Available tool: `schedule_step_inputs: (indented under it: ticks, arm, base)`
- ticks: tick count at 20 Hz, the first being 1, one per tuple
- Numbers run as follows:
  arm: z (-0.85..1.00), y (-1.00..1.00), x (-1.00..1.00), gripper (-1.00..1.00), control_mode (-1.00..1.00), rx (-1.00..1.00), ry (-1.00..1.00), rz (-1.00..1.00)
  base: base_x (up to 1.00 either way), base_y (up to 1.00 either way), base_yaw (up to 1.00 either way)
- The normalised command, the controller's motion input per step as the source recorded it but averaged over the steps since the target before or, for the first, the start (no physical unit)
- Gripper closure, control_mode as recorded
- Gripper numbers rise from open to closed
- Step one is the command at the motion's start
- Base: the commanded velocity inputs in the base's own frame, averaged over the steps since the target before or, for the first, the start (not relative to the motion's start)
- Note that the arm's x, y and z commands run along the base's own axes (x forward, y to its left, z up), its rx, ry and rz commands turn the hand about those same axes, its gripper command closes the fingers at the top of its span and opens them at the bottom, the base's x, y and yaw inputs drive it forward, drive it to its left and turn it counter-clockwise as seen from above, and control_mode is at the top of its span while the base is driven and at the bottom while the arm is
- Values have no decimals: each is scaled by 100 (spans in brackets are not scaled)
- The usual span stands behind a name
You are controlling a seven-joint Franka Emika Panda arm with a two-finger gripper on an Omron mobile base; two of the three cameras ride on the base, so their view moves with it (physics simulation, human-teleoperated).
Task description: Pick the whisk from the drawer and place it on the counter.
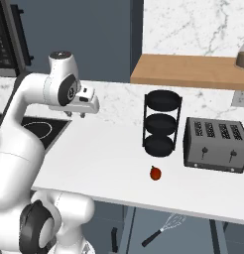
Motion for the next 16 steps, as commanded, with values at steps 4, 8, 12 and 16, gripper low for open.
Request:
schedule_step_inputs:
  ticks: [4, 8, 12, 16]
  arm:
    - [-3, -9, -36, -100, -100, 0, 0, 0]
    - [-28, -11, -85, -100, -100, -3, 3, 0]
    - [-42, -14, -44, -100, -100, -3, 12, -1]
    - [-54, -7, -12, -100, -100, -4, 9, 0]
  base:
    - [0, 0, 0]
    - [0, 0, 0]
    - [0, 0, 0]
    - [0, 0, 0]
